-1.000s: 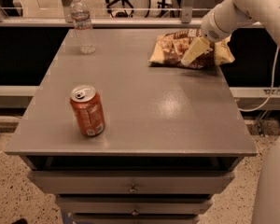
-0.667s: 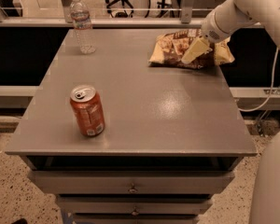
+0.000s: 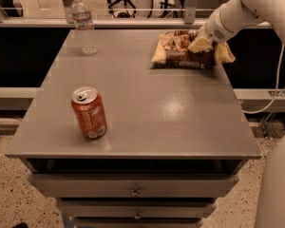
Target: Pick brown chip bag
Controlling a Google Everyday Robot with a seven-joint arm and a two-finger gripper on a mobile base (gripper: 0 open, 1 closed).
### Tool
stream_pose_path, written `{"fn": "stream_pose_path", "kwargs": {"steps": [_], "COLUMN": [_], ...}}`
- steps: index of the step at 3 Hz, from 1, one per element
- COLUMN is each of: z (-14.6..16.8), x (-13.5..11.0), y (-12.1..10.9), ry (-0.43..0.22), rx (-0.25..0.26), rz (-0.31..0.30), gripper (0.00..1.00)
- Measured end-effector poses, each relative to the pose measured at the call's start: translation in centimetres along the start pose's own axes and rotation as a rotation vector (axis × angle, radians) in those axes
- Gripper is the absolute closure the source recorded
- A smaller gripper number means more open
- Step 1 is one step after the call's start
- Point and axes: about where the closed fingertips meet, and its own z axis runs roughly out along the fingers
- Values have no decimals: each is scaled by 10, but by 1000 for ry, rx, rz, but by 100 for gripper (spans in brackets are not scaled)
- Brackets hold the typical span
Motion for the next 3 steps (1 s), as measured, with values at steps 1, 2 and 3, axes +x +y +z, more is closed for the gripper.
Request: {"fn": "stream_pose_path", "kwargs": {"steps": [1,2,3], "z": [-5,-27,-46], "x": [-9,-52,-92], "y": [8,22,32], "ry": [-27,-119,-238], "rx": [-33,-104,-160], "rz": [-2,3,33], "gripper": [93,100,100]}}
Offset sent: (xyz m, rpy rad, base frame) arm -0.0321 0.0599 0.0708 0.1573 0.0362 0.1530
